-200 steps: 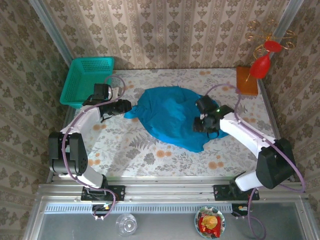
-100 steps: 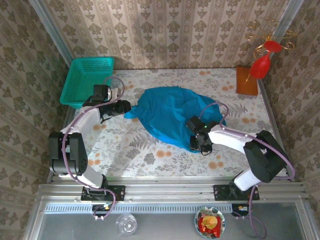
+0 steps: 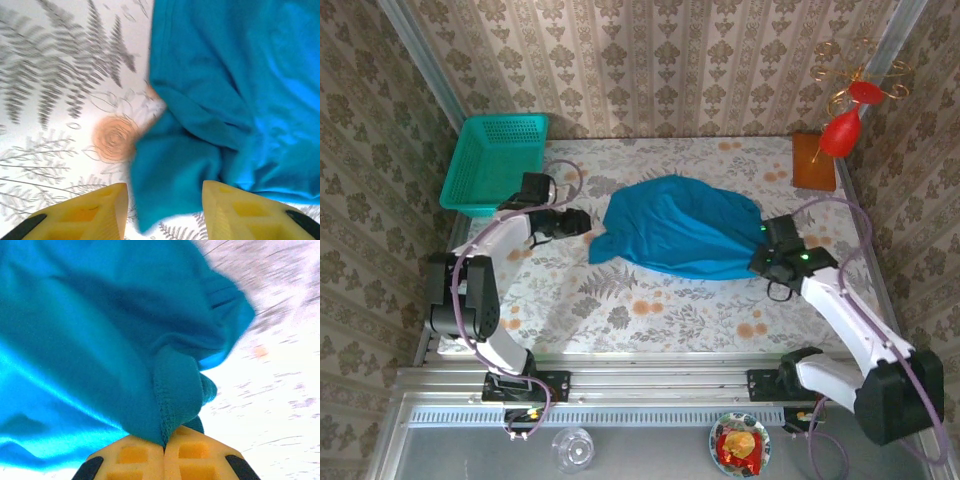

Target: Fold the inside-out t-shirt

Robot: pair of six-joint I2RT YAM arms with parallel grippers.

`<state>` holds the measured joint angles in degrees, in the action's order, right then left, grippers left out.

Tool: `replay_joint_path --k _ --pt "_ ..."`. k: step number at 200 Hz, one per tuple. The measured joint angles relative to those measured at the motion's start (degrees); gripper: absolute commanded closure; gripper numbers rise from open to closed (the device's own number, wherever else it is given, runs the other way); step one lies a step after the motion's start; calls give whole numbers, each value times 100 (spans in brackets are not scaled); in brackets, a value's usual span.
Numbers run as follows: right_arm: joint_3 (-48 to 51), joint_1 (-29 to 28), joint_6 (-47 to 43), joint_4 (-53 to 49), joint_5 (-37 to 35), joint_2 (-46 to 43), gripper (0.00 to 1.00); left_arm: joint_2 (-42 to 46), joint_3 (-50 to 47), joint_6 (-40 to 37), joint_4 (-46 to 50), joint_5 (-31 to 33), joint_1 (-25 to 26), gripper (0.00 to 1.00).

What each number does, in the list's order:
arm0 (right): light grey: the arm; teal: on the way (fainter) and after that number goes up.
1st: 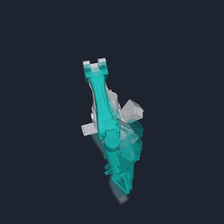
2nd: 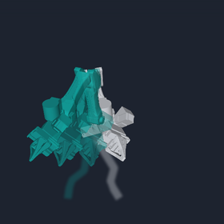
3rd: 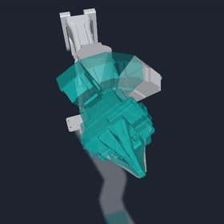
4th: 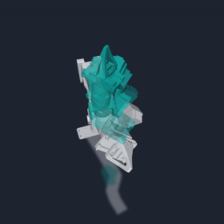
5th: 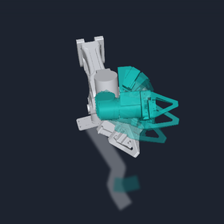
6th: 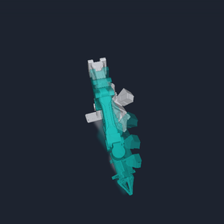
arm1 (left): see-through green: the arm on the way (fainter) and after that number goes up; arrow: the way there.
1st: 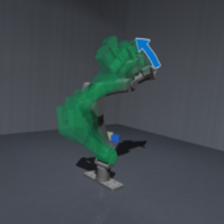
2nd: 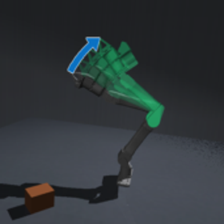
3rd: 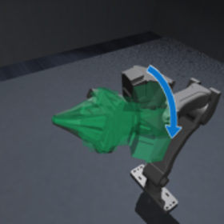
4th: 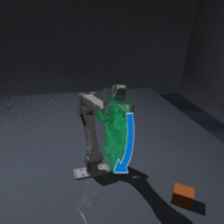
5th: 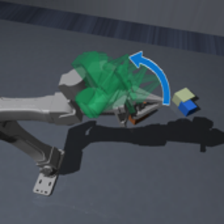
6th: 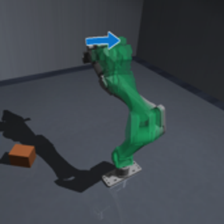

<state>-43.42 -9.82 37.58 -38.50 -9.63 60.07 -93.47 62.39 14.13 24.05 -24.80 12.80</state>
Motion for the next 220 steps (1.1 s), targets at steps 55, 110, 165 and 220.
replay_joint_path --k 55,110,165,220 --pt "-90 562 -557 -323 39 79 100 -118 492 -570 415 634 1908 59" --pt "-101 699 -616 -339 214 79 100 -487 570 -732 664 859 3180 61" --pt "-153 756 -638 -350 258 74 100 -1172 551 -802 992 1770 3095 56" --pt "-153 846 -710 -374 260 48 100 -1298 546 -903 1047 2138 2702 55"
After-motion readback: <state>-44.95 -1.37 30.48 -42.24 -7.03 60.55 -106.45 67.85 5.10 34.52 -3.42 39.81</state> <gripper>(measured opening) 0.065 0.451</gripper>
